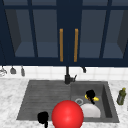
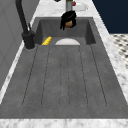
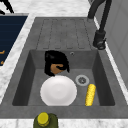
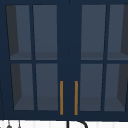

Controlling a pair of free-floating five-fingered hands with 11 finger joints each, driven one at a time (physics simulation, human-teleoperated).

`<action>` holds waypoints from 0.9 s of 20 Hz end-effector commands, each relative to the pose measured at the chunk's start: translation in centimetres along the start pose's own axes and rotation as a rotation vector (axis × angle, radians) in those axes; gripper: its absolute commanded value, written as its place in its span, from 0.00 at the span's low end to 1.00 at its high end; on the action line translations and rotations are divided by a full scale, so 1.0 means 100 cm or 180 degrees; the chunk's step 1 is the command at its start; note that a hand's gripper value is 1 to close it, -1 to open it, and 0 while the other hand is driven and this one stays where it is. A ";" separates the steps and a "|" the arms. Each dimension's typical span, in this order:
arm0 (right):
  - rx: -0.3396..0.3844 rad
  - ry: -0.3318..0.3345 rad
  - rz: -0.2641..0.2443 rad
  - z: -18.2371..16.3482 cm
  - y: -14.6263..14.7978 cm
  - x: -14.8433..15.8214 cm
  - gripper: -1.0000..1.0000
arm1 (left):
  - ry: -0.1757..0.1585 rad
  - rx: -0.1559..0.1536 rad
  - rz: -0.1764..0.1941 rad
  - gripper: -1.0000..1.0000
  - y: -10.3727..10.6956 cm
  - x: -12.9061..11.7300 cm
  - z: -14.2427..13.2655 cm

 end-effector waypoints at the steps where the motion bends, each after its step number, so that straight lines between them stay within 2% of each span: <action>1: -0.0176 0.0163 0.0049 0.018 -0.018 -0.016 1.00 | 0.0000 0.0000 0.0000 0.50 0.000 0.000 0.000; 8: -0.0209 0.0209 0.0018 0.045 -0.049 -0.037 1.00 | 0.0000 0.0000 0.0000 0.50 0.000 0.000 0.000; 18: -0.0532 0.0149 0.0083 0.090 -0.087 -0.083 1.00 | 0.0000 0.0000 0.0000 0.50 0.000 0.000 0.000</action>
